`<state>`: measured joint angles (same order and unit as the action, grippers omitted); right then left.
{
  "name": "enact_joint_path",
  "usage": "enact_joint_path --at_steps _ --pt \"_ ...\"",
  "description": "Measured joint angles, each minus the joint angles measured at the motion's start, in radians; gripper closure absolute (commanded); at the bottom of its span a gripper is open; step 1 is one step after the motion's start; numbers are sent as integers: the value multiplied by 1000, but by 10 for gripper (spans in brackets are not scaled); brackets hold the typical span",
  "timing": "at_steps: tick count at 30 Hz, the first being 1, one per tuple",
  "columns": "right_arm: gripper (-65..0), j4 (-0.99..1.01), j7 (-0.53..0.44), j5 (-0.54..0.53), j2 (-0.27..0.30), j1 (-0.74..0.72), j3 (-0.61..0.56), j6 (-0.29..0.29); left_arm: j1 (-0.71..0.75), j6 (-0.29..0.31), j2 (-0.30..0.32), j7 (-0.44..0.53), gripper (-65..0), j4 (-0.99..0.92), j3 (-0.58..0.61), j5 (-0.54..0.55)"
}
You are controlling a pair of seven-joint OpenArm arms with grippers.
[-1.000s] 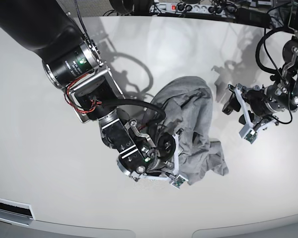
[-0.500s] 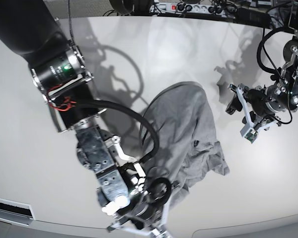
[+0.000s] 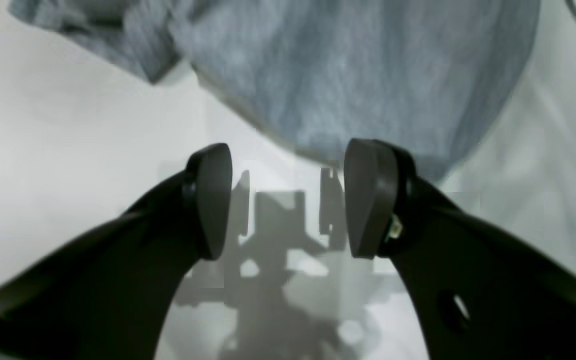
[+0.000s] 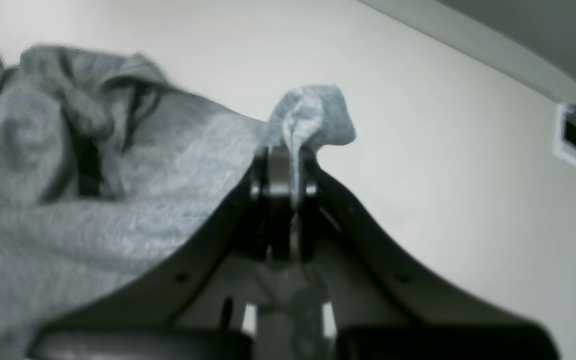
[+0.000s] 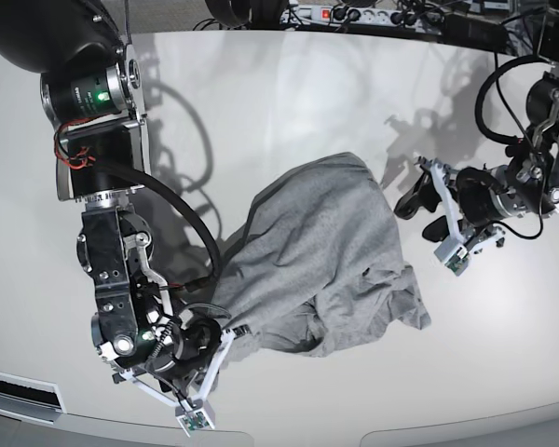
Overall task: Layout the t-shirt on the table in an organized manner, then fold the t-shirt properly
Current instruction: 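Grasp the t-shirt fabric with both grippers at separate points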
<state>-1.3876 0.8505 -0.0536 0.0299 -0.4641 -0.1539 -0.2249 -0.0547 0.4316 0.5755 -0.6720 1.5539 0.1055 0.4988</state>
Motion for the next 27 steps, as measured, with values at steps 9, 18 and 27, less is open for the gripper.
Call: enact_joint_path --at_steps 9,18,27 --pt "0 0 1 -19 5 27 33 -42 -80 -3 -159 114 -362 -130 -1 -179" --pt "0 0 -1 -19 5 37 33 -42 -259 48 -234 227 -362 -475 -1 -209" --pt "0 0 -1 -20 6 58 34 -49 -350 0 -291 307 0 -715 -2 -245"
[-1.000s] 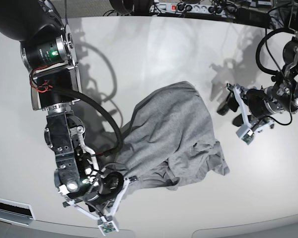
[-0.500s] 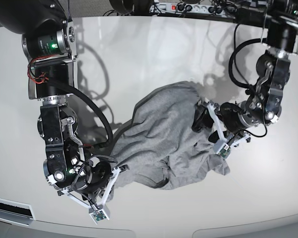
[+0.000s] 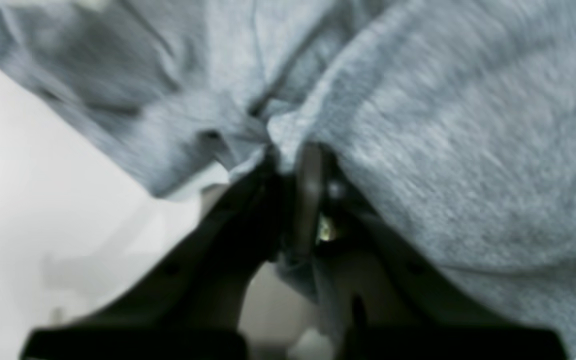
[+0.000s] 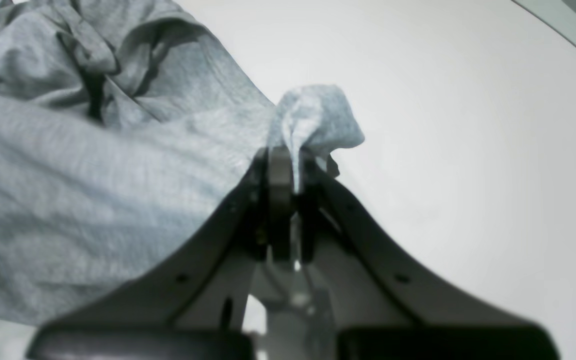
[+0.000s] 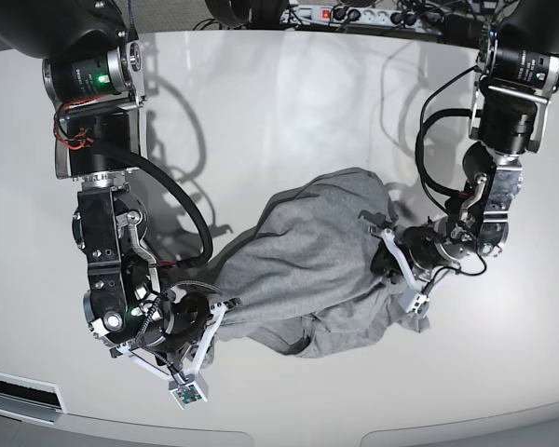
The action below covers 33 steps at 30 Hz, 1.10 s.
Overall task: Layout the t-shirt on the table in an organized manner, then fold the t-shirt properly
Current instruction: 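Grasp the t-shirt fabric with both grippers at separate points, then lift the t-shirt with both grippers and drag it aside, releasing it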
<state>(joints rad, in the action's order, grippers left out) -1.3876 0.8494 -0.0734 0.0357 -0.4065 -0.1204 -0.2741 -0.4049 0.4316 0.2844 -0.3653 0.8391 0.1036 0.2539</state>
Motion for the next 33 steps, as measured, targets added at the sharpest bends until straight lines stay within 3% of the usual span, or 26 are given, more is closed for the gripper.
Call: enact_joint_path --at_steps 3,6,11,16,27,31,33 --pt "0 0 0 -7 6 -2 0 0 -5 3 4 -57 0 6 0 9" --pt "0 0 -3 -15 42 -5 -3 -8 -23 11 24 -212 0 70 0 47" --pt "0 -55 -3 -82 140 -5 -6 -16 -46 14 107 -331 0 317 1 158" --pt "0 -133 -17 -94 245 -11 -8 -20 -61 75 185 -454 0 612 3 262" --pt "0 -290 -19 -281 470 -26 -18 -88 -63 88 397 -439 0 863 12 342" --pt "0 -338 -21 -302 571 -26 -22 -59 -63 49 505 -420 0 928 16 360" --pt "0 -353 43 -201 637 -28 -20 -3 -66 -6 589 -494 0 952 12 267"
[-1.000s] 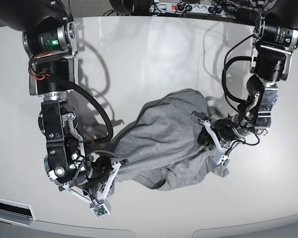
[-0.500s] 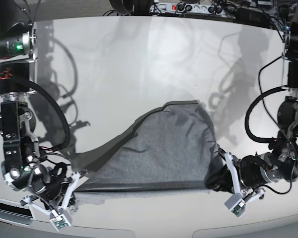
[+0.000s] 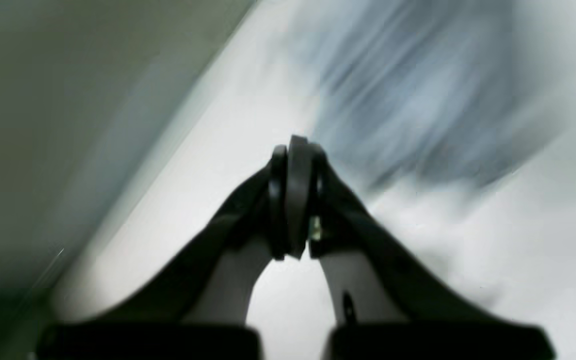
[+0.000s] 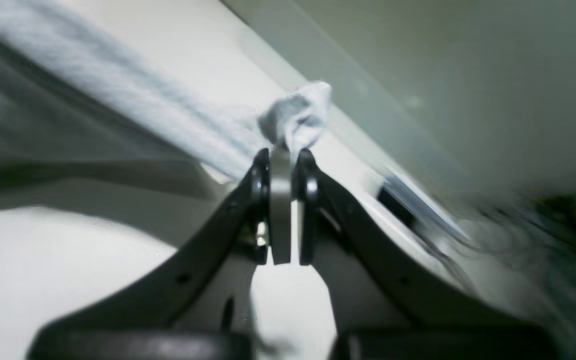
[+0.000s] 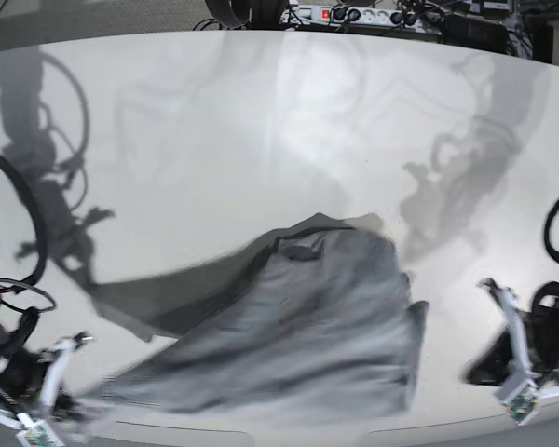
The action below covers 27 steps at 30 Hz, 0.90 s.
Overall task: Layout the t-shirt on the table in an organized manner, then fold the t-shirt properly
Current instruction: 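Lift the t-shirt with both grippers and drag it aside, releasing it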
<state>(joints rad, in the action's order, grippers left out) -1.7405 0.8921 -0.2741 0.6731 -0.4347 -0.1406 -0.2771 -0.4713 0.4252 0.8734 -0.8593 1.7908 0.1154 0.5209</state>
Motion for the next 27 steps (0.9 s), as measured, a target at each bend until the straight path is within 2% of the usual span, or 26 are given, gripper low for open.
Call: enact_joint_path --at_steps 2,4,7,8,10,12,14,16,19,22,23,27 --pt "0 -4 34 18 89 5 14 5 0 -6 75 -14 0 18 -10 -5" --pt "0 -45 28 -4 140 1 16 23 -2 5 134 7 0 71 -10 15" --pt "0 -82 15 -93 200 -6 10 27 -5 1 198 28 0 106 -2 32" --pt "0 -85 23 -121 222 -3 10 26 0 -17 224 26 0 112 -2 33" --pt "0 -85 38 -166 249 -3 10 18 0 -56 276 3 0 117 -2 51" --pt "0 -85 56 -214 256 -4 12 -8 -7 -63 295 2 0 117 -6 88" --pt "0 -85 51 -286 245 -3 11 -50 -2 -58 282 5 0 112 -7 151" --pt "0 -87 49 -315 243 3 9 -77 18 -10 255 6 0 99 -4 207" --pt "0 -85 55 -333 246 3 10 -83 48 47 208 5 0 52 -3 269" --pt "0 -85 55 -336 246 8 10 -83 81 89 127 13 0 -18 -4 315" --pt "0 -80 51 -315 245 13 10 -74 89 92 92 10 0 -50 -4 319" --pt "0 23 63 -153 220 19 10 64 100 103 -27 29 0 -172 -4 320"
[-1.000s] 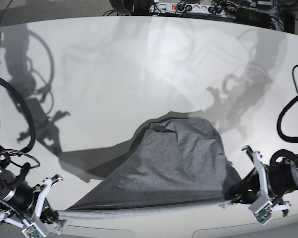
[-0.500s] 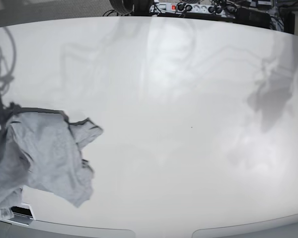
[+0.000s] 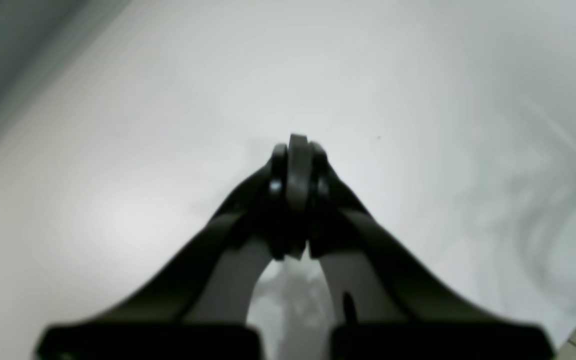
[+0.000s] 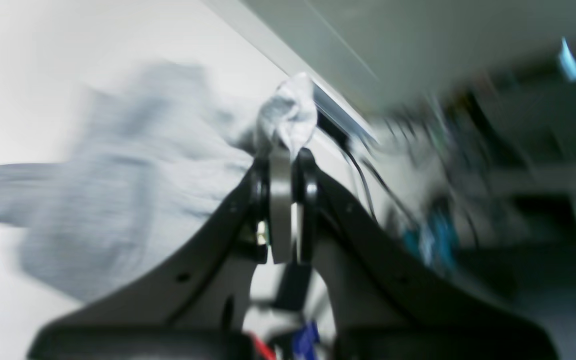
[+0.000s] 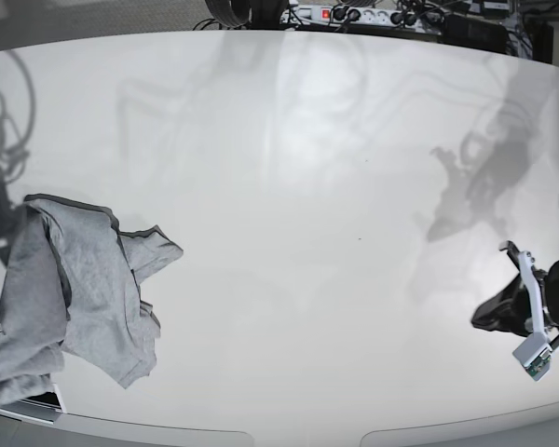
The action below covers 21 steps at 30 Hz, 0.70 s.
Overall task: Layout the t-shirt on the table in an organized manner, then fold the t-shirt properly
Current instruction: 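Lift the t-shirt with both grippers and drag it aside, releasing it, then move both grippers to the t-shirt and grasp its edges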
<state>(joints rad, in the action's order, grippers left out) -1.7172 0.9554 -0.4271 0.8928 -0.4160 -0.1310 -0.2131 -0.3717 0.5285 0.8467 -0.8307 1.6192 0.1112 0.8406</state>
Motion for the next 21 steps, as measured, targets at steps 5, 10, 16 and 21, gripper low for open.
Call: enact_joint_path --at_steps 5,10,16,21 --pt "-66 130 37 -40 -9 4 0 -16 0 6 -98 -3 0 -89 0 -2" --pt "-437 177 37 22 -9 3 0 30 0 34 -126 -3 0 -102 0 -2" --pt "-232 179 1 -20 -7 -3 0 105 0 34 -126 -21 0 -102 0 -11" --pt "0 180 -64 -159 -89 -2 3 -26 0 34 -126 -37 0 -102 0 -17"
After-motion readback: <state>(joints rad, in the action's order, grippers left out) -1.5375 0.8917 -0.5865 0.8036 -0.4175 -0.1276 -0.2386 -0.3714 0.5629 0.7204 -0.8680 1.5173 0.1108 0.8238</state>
